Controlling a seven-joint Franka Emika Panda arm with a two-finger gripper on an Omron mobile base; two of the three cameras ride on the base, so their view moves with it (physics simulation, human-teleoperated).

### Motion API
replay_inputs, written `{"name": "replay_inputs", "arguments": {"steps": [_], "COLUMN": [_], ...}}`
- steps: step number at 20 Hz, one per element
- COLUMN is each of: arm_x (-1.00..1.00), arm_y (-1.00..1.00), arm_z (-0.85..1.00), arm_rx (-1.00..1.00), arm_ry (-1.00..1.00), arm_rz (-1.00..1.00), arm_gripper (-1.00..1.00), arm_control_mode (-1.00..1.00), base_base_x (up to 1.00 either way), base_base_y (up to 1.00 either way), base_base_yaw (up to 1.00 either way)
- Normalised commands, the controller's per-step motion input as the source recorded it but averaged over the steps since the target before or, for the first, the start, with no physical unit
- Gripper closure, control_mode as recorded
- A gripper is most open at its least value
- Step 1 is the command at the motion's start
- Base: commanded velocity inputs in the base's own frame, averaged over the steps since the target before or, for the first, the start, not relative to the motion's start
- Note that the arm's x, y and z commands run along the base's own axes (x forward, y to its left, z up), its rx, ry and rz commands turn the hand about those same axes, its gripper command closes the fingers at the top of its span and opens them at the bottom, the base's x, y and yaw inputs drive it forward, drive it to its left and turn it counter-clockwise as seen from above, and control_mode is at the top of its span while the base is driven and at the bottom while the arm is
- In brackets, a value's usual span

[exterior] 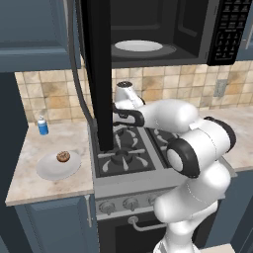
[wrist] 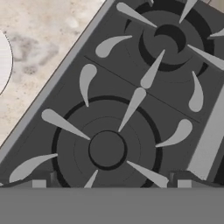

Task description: Pick the mushroom from the counter and place it in the microwave. Then turn on the microwave.

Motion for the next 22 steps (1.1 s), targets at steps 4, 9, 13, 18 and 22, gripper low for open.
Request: {"name": "replay_inputs", "arguments": {"steps": [4, 9, 13, 18, 22], "arm_x": [0.02, 0.02, 0.01, 0.02, 0.02], "arm_y": [0.16, 0.15, 0.14, 0.15, 0.15], "arm_z": [-0.06, -0.04, -0.04, -0.05, -0.05], "arm_rx": [0.0, 0.0, 0.0, 0.0, 0.0], "arm_ry": [0.0, 0.0, 0.0, 0.0, 0.0], "arm_rz": [0.03, 0.03, 0.04, 0.04, 0.04], "arm_gripper": [-1.0, -1.0, -1.0, -1.0, -1.0], "arm_control_mode": [-1.0, -1.0, -1.0, -1.0, -1.0], "base_base_x": [0.0, 0.0, 0.0, 0.0, 0.0], "base_base_y": [0.0, 0.0, 0.0, 0.0, 0.0], "base_base_yaw": [0.0, 0.0, 0.0, 0.0, 0.0]}}
